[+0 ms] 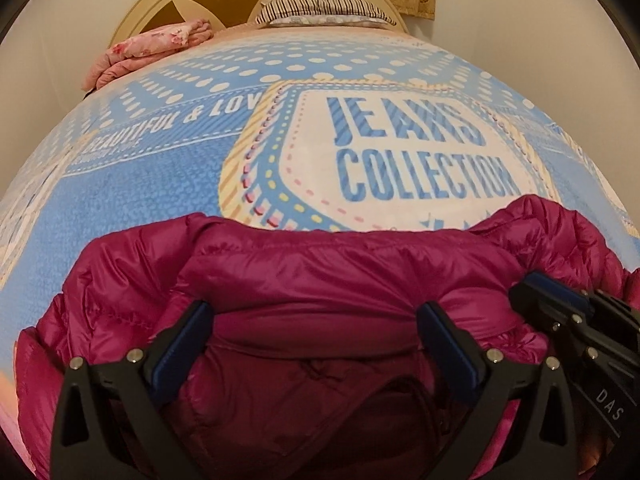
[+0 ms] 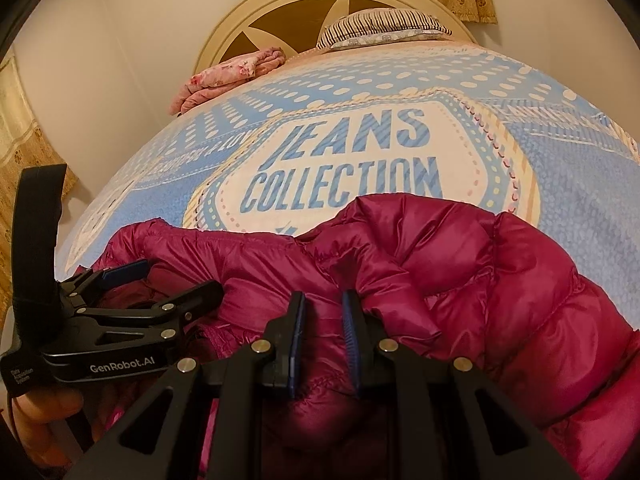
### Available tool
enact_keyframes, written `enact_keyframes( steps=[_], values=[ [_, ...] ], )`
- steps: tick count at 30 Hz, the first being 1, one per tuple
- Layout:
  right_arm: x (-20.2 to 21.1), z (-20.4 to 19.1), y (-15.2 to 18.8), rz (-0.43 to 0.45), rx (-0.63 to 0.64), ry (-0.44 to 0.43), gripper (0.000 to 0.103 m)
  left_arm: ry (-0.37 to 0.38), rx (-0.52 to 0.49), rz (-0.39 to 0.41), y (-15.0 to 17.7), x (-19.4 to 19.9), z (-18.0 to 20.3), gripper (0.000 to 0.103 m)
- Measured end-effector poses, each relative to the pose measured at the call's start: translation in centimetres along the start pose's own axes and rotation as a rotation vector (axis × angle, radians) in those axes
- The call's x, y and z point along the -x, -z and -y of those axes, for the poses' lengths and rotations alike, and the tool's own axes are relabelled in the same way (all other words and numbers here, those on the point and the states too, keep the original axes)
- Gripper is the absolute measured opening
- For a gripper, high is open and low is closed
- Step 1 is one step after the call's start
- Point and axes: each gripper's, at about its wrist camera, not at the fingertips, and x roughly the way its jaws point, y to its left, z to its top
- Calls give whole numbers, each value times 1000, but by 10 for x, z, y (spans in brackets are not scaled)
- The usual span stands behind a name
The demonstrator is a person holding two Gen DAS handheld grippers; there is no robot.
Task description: Fold large clothes
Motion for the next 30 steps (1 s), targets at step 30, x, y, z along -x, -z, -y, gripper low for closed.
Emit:
enact_keyframes(
  steps=[30],
  values=[
    [-6, -4, 1, -15, 15, 27, 19, -29, -22, 6, 2, -2, 4, 103]
  ],
)
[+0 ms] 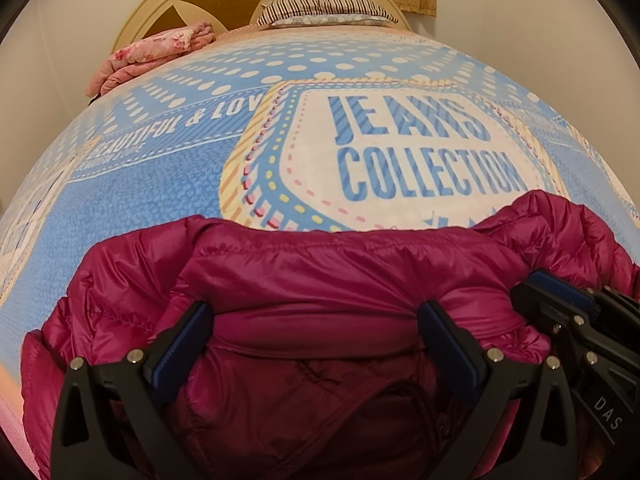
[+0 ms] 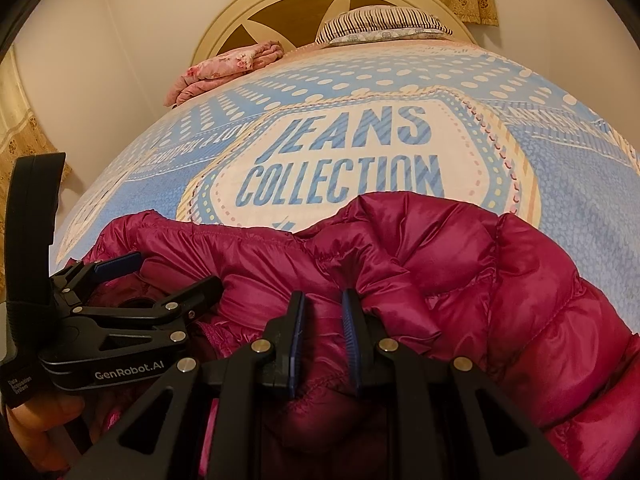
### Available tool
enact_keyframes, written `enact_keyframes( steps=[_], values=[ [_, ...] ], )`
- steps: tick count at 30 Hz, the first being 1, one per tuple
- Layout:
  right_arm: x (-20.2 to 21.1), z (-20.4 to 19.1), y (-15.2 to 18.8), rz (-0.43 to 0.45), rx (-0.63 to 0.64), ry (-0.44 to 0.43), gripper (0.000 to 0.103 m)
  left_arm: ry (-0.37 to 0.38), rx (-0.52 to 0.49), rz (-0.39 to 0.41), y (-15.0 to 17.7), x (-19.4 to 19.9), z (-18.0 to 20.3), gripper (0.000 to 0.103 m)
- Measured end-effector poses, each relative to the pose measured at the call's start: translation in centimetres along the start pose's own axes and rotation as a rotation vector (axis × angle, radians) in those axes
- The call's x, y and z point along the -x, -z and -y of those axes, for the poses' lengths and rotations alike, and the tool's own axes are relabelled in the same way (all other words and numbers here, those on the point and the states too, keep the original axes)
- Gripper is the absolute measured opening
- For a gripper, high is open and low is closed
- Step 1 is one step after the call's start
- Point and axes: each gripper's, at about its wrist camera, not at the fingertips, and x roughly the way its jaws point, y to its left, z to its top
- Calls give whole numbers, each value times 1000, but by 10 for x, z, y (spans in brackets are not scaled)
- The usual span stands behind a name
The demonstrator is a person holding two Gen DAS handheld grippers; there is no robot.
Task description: Fold large clothes
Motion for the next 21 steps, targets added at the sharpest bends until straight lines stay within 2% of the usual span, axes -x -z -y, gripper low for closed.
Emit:
enact_keyframes(
  steps=[8, 12, 14, 15, 16, 17, 18, 21],
  values=[
    [-1, 1, 0, -1, -3, -3, 19, -6, -7, 3, 0, 0, 1, 103],
    [1, -1, -5, -28, 16, -5, 20, -11, -25, -44, -8, 14, -2, 103],
    [10, 1, -11, -50, 9, -17, 22, -13, -15, 31, -9, 47, -10, 103],
    [19, 2, -12, -50, 3, -24, 35, -1, -9, 73, -7, 69, -15, 103],
    [34, 2, -12, -43, 1, -40, 65, 18, -3, 102, -2, 86, -20, 103],
    [56, 1, -11, -23, 10, -45, 78, 39, -2, 128, 4, 104, -26, 103],
    [77, 1, -6, 6, 24, -48, 82, 59, -6, 158, 18, 128, -37, 103],
    [129, 2, 21, 18, 58, -48, 82, 54, 3, 212, 64, 178, -71, 103]
  ],
)
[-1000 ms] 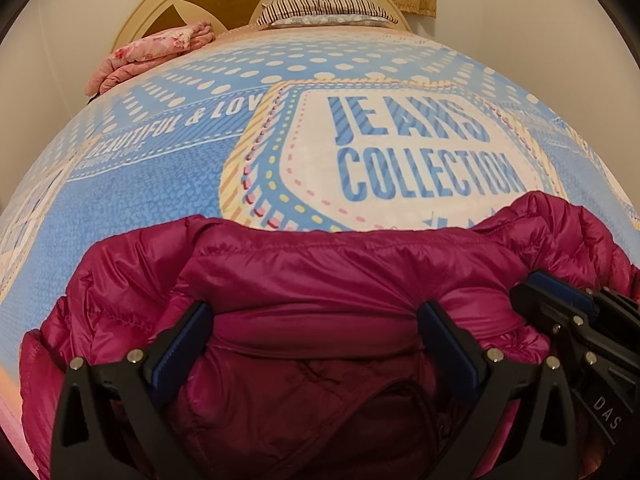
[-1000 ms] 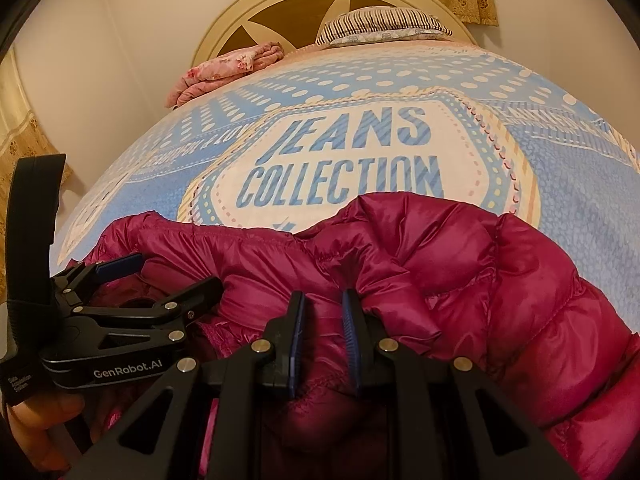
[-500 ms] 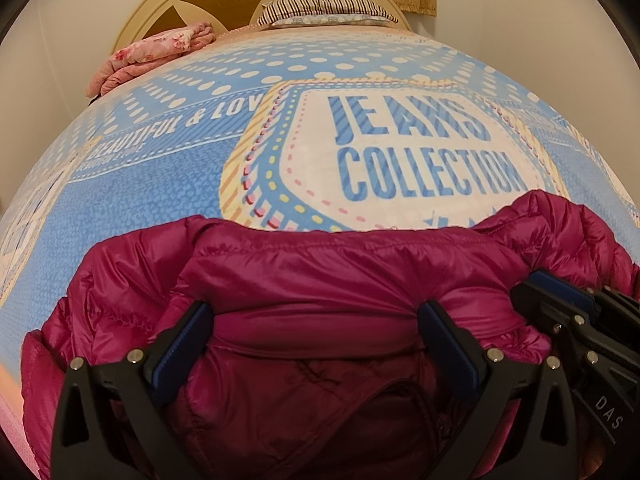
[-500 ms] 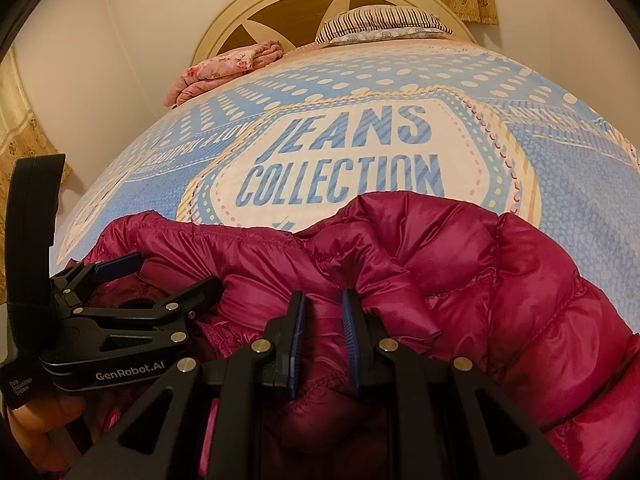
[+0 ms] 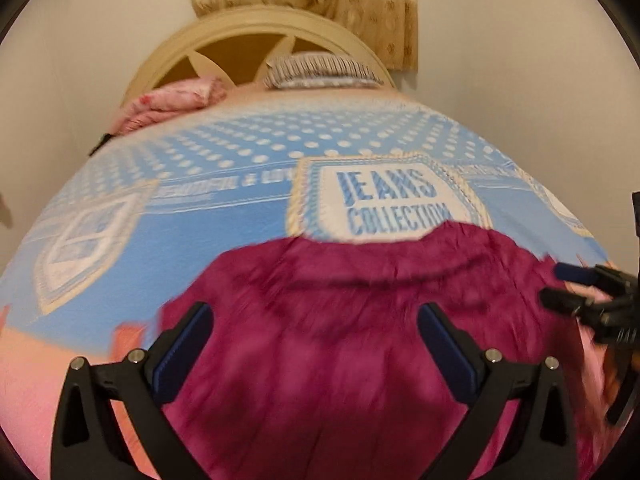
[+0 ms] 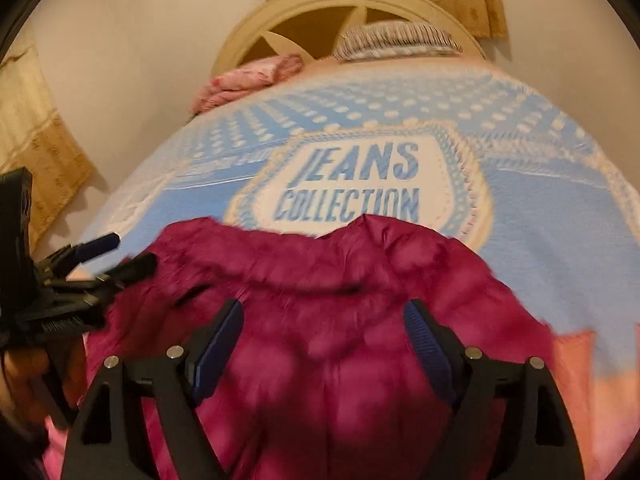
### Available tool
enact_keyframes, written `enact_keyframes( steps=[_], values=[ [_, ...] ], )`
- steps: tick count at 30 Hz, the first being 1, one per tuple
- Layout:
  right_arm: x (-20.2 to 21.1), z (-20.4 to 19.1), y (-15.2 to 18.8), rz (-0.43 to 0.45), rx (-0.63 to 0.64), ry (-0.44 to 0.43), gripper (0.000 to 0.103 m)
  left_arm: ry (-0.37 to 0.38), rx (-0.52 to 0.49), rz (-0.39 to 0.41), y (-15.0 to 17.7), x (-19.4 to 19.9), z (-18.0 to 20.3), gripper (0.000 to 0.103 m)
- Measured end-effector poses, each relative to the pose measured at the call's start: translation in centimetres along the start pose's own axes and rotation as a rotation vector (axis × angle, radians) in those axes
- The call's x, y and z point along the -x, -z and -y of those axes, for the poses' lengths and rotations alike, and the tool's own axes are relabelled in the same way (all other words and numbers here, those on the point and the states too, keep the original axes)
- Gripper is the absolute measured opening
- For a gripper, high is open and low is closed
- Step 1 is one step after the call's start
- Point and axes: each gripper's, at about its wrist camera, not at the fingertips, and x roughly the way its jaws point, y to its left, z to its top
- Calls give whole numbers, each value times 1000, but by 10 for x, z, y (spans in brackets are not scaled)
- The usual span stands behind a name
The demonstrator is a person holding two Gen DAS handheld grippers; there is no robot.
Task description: Fold large clothes
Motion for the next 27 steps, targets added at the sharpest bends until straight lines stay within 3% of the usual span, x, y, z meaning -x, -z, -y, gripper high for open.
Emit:
enact_keyframes(
  steps=[3, 8, 15, 18, 21, 24, 27],
  values=[
    [45, 2, 47, -22, 7, -3, 82, 23, 32, 17, 43, 47, -33, 103],
    [118, 2, 137, -43, 9, -14, 82, -10, 41, 12, 142, 113, -85, 103],
    [184, 19, 254, -91, -145, 2, 82, -67, 121, -72, 254, 151, -121, 103],
    [194, 23, 292, -119, -217, -8, 82, -36, 186, -87, 281, 160, -126, 103],
    [206, 19, 315, -93, -252, -22, 82, -23, 185, -107, 300, 165, -120, 103],
    [215, 16, 330, -83, -268, -51, 82, 68, 199, -120, 304, 165, -113, 103],
    [216, 12, 339, -88, -272, -72, 80, 100, 197, -121, 303, 161, -109, 103]
  ],
)
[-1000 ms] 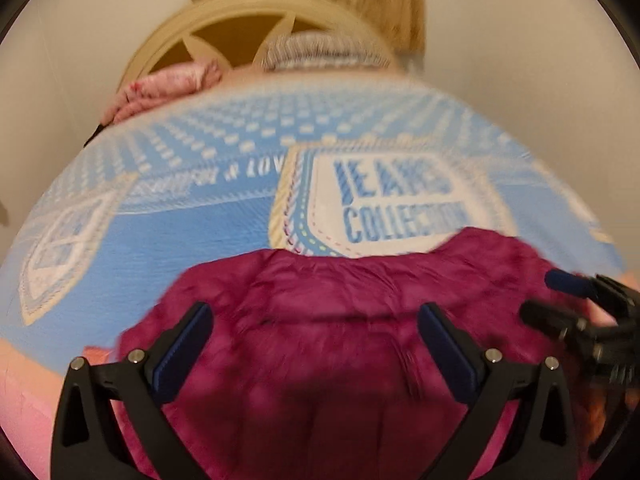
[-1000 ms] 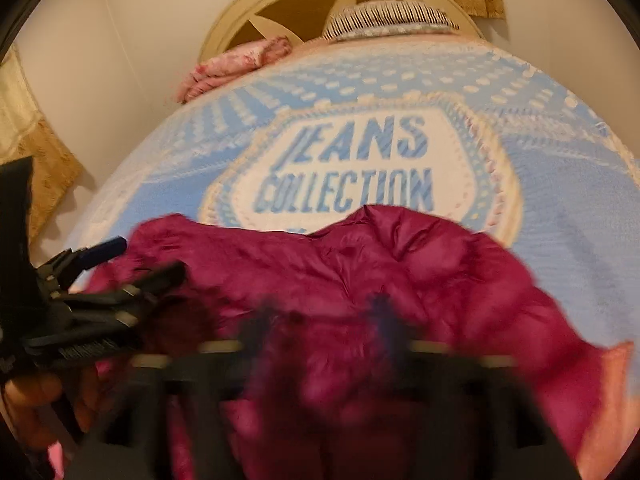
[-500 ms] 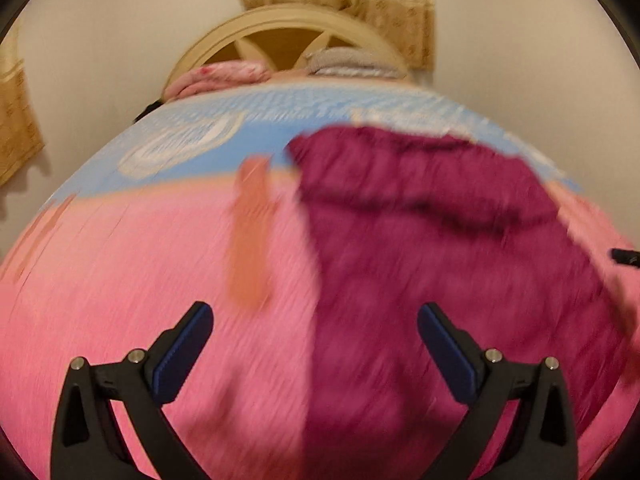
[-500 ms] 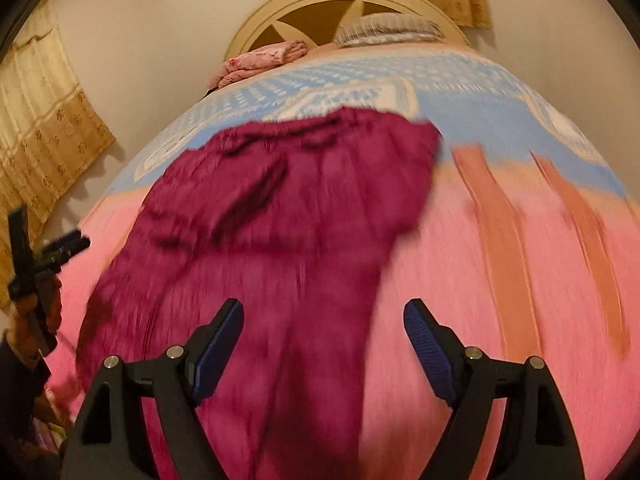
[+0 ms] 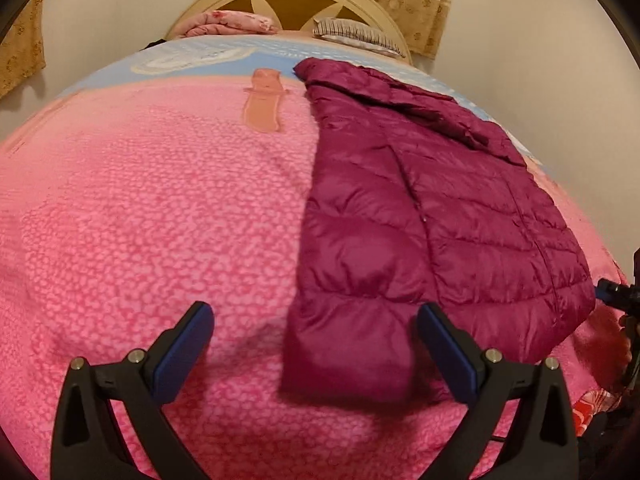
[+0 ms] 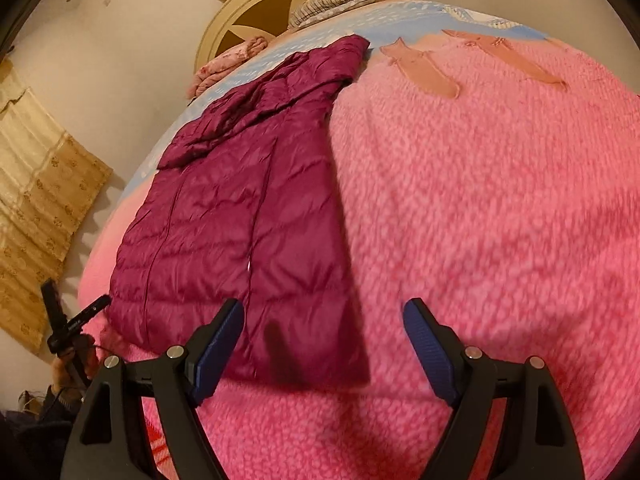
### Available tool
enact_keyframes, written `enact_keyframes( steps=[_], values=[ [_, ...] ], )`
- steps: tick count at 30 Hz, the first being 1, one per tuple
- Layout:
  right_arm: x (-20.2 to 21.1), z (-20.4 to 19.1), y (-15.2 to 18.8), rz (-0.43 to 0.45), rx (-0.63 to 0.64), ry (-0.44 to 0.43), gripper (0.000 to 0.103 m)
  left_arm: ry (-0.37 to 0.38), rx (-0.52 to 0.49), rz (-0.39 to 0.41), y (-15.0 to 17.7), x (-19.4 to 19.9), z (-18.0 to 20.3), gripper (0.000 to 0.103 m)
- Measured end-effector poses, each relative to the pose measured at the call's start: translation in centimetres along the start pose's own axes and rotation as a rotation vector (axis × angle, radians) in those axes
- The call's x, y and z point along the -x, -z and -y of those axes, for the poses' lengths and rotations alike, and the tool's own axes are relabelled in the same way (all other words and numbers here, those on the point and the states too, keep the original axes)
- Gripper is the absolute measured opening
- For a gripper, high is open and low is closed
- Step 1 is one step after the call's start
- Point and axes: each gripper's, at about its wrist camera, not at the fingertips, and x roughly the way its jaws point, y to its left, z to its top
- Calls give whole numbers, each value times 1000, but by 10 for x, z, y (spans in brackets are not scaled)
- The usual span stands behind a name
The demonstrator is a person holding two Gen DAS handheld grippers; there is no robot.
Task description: Fold large clothes
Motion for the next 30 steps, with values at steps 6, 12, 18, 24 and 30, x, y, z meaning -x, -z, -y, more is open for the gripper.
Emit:
enact_keyframes(
  steps=[6, 12, 18, 24, 30],
  values=[
    [-10, 3, 14, -63, -7, -69, 60, 64, -2, 8, 4, -1, 6, 102],
    [-27, 19, 21, -86, -108, -174, 42, 140, -55, -58, 7, -10, 20, 65],
    [-9, 9, 23, -65, -61, -202, 9, 256, -109, -30, 10, 8, 30, 11],
    [30, -8, 19, 16, -33, -278, 4, 426, -95, 88, 0, 62, 26, 8],
    [85, -18, 14, 123, -42, -395, 3, 571, -86, 201, -19, 122, 30, 8]
  ],
)
